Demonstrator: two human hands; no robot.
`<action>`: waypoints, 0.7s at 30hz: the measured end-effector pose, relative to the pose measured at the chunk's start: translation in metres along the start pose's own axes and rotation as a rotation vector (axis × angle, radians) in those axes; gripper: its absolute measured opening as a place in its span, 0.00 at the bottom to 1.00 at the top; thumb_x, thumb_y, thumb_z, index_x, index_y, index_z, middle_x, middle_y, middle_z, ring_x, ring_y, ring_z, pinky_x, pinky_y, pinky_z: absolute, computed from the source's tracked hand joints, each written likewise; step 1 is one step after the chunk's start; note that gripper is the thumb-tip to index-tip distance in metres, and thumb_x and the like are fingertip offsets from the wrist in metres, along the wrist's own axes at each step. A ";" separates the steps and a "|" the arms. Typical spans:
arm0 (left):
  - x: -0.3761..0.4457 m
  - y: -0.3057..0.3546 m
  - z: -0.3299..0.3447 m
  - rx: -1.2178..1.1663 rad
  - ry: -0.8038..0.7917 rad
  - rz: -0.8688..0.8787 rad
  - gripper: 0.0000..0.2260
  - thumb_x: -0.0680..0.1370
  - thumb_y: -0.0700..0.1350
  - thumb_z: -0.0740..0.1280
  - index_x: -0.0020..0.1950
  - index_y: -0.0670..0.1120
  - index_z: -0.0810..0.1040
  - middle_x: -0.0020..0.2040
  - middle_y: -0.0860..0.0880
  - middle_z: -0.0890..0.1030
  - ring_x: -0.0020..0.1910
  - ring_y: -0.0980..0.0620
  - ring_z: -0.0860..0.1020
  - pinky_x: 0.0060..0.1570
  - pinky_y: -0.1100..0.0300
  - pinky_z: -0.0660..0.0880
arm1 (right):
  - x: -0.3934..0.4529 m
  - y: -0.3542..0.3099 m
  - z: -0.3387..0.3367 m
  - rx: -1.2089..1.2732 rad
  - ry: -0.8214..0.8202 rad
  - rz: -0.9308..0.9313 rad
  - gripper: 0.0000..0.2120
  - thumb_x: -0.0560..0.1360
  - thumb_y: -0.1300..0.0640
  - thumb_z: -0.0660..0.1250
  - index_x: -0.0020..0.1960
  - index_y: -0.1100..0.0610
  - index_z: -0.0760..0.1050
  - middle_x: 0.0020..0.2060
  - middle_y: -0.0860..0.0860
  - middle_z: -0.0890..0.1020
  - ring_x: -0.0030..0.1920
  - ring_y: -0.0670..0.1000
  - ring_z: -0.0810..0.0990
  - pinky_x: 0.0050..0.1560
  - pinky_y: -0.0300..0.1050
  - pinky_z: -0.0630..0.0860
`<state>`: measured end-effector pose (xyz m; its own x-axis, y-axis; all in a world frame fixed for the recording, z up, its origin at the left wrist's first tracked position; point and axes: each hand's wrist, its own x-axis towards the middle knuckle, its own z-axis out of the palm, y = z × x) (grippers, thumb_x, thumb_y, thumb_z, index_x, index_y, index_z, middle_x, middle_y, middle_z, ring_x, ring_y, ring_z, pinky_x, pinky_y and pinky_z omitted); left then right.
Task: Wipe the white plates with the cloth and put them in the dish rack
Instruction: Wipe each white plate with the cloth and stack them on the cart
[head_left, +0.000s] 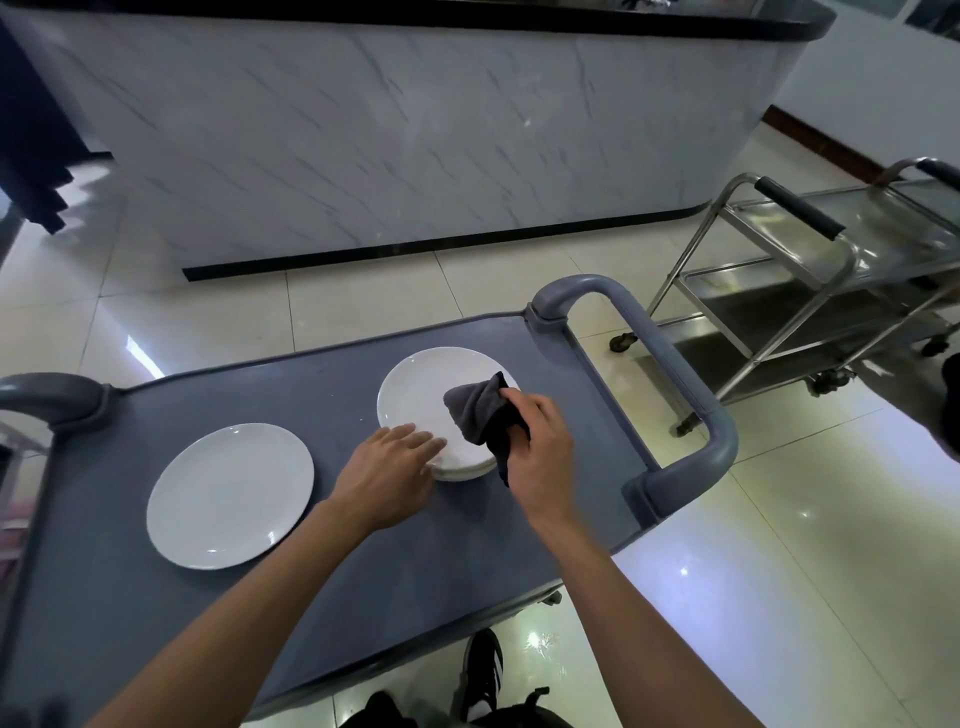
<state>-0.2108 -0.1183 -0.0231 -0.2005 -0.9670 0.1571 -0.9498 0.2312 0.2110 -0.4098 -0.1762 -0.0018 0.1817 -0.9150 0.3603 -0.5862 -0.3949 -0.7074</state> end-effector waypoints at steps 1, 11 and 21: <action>-0.004 -0.002 -0.001 0.001 0.015 -0.005 0.15 0.71 0.42 0.74 0.57 0.45 0.84 0.53 0.48 0.86 0.53 0.43 0.83 0.51 0.50 0.81 | 0.000 -0.003 0.003 0.000 -0.002 -0.006 0.19 0.78 0.68 0.65 0.66 0.56 0.78 0.56 0.51 0.77 0.55 0.51 0.77 0.56 0.48 0.78; -0.051 -0.042 -0.011 0.016 0.090 -0.194 0.09 0.77 0.42 0.67 0.54 0.45 0.84 0.51 0.48 0.85 0.53 0.44 0.80 0.48 0.52 0.79 | 0.002 -0.048 0.053 0.078 -0.094 -0.078 0.20 0.77 0.69 0.65 0.66 0.57 0.79 0.56 0.52 0.79 0.58 0.55 0.76 0.61 0.43 0.72; -0.142 -0.103 -0.016 -0.032 0.080 -0.622 0.11 0.78 0.44 0.67 0.59 0.48 0.84 0.57 0.51 0.84 0.59 0.45 0.78 0.47 0.51 0.77 | -0.011 -0.109 0.125 0.122 -0.249 -0.209 0.20 0.75 0.64 0.62 0.65 0.58 0.79 0.54 0.52 0.80 0.55 0.52 0.77 0.58 0.38 0.72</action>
<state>-0.0805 -0.0028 -0.0518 0.4070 -0.9109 0.0673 -0.8750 -0.3677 0.3148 -0.2493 -0.1333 -0.0054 0.4836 -0.7993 0.3566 -0.4196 -0.5693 -0.7070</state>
